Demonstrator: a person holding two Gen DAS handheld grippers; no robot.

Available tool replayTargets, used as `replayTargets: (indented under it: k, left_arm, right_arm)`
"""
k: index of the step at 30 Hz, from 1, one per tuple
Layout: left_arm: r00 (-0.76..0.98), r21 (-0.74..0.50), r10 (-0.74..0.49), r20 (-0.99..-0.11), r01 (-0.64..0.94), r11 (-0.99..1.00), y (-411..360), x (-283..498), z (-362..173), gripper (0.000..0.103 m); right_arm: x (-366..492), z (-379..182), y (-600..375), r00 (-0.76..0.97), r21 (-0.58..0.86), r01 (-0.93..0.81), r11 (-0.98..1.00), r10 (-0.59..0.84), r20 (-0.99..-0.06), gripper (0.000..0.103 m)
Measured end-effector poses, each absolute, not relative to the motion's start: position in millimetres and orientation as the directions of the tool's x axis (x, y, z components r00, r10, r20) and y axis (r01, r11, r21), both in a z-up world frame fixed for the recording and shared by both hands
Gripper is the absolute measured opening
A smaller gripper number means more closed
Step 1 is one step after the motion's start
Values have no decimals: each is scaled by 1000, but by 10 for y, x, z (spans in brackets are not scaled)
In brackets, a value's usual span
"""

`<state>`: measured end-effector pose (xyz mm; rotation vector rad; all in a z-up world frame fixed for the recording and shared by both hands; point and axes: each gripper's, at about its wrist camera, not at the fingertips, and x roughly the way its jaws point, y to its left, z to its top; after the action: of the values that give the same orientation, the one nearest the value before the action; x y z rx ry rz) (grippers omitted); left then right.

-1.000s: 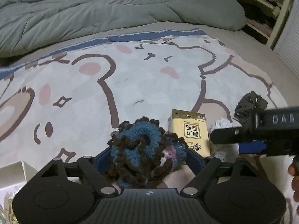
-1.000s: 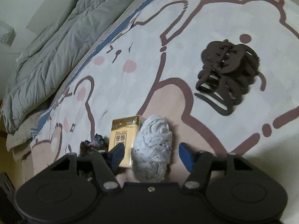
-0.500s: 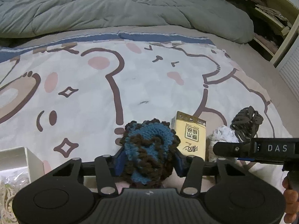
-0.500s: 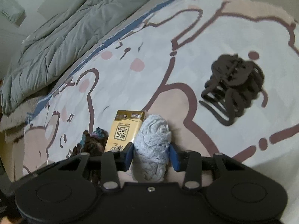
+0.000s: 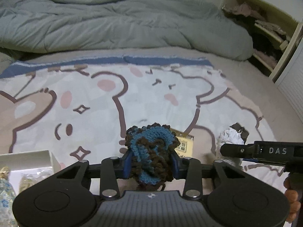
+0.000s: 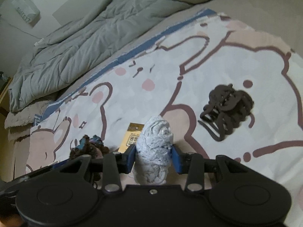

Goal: Organize objects
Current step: 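Lift the yarn ball with the right tool while the left tool carries the scrunchie toward the box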

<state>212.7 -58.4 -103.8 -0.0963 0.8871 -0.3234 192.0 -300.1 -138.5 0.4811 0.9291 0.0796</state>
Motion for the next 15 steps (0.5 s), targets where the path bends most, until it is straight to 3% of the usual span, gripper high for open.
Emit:
replayTargets:
  k: [15]
  left_arm:
    - [677,-214,-276,-682,176,961,-280,1732,-539,41]
  right_arm:
    - [1660,-866,-2765,682,359,-30,933,282,-675,41]
